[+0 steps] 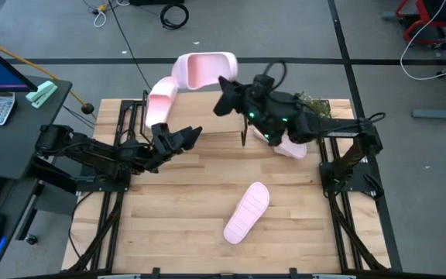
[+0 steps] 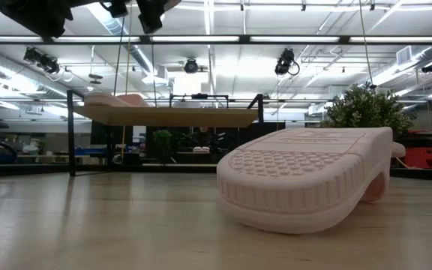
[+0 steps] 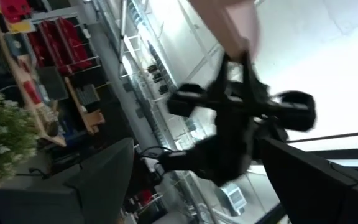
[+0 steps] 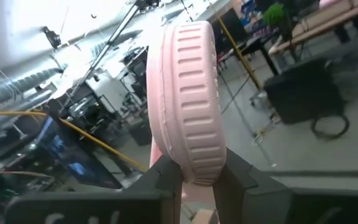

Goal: Pick and place slides into the shelf
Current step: Put the pink slides on the shelf

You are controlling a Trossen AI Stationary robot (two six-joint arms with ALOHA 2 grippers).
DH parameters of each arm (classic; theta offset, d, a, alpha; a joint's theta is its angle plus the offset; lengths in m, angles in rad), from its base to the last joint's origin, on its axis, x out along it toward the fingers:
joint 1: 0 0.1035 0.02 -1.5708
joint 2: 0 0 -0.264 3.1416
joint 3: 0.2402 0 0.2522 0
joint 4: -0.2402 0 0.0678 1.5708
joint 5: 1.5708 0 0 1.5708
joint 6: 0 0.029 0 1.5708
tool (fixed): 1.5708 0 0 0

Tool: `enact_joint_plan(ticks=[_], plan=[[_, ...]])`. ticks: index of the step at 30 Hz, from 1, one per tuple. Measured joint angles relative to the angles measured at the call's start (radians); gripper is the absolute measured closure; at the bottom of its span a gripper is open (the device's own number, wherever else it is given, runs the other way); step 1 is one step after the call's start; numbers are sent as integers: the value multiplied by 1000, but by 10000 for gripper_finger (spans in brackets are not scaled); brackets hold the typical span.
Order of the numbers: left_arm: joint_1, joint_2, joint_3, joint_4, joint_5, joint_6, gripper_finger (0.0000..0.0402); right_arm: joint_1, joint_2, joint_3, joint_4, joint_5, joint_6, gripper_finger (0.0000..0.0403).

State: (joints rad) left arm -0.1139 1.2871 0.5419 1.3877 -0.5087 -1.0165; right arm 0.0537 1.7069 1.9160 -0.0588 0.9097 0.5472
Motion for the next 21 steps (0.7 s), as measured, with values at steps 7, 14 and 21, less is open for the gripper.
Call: enact_joint_plan(ticks=[7,14,21], plan=[[0,-25,0,16,-54,20,47,-41,64,-2,4,-90,96,340],[48,-27,0,59,-134,19,47,-32,83,-1,8,-162,106,341],[109,-26,-1,98,-191,12,47,-32,80,-1,2,-228,62,341]])
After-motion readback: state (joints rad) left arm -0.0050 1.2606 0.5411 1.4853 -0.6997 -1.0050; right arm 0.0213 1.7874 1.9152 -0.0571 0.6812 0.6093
